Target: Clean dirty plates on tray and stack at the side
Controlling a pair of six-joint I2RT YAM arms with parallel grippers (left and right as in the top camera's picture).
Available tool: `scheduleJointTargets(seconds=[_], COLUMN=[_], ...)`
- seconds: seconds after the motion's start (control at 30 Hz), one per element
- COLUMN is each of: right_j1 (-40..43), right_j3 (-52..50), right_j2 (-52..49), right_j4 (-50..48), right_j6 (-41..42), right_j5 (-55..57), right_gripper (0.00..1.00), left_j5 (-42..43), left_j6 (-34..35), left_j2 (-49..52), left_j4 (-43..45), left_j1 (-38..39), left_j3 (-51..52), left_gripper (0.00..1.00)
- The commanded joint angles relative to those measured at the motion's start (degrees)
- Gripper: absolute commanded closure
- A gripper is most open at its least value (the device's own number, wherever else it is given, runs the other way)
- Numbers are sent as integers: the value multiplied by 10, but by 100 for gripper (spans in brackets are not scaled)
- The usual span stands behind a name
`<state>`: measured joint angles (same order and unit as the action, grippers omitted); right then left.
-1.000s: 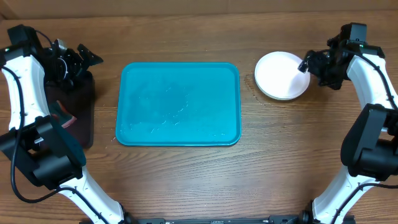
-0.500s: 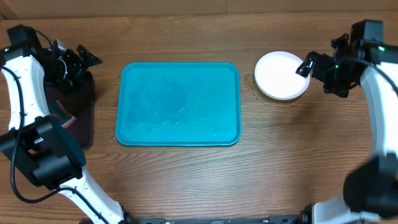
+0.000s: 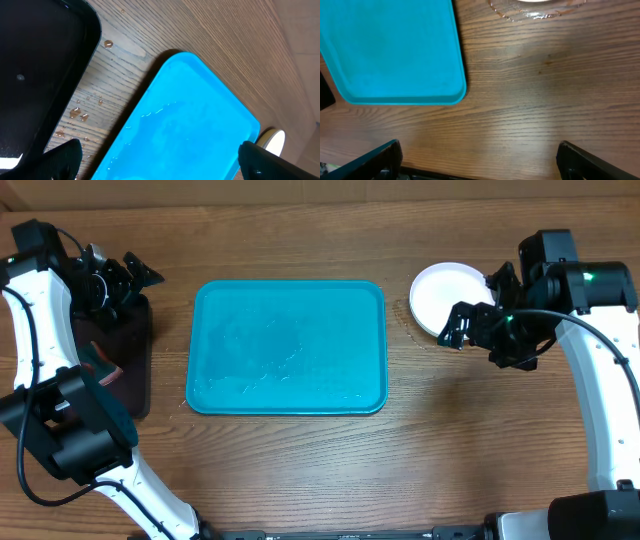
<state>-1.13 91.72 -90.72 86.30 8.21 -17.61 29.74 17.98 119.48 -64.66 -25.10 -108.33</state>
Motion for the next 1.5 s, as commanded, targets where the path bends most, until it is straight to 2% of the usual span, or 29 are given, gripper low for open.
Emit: scheduleJointTargets(seconds=[0.0,0.53,0.7,0.8,0.9,1.13,1.27,1.47], right_j1=[-1,-2,-2,-7,-6,-5,16,31], right_j3=[2,2,1,-28,-102,-348,-510,-671], right_j2=[0,0,30,82,157,376,559,750], right_j4=[-4,-14,-72,-136,-212,-393,-508,-599], right_j6=[-5,-6,-12,-16,-16,-9,-5,22], right_j5=[-1,18,25,25,24,10,-17,-20], right_gripper=[0,0,0,0,0,0,0,0], left_j5=[-4,-4,-4,-4,-4,-4,-4,-4], left_j6=[2,2,2,2,2,2,2,2], left_j2=[-8,-8,-8,-8,-8,-8,-8,-8], left_j4=[2,2,2,2,2,2,2,2], left_j1=[0,0,1,1,1,0,1,0], left_j3=[-8,-8,-8,-8,-8,-8,-8,-8], left_gripper=[0,0,0,0,0,0,0,0])
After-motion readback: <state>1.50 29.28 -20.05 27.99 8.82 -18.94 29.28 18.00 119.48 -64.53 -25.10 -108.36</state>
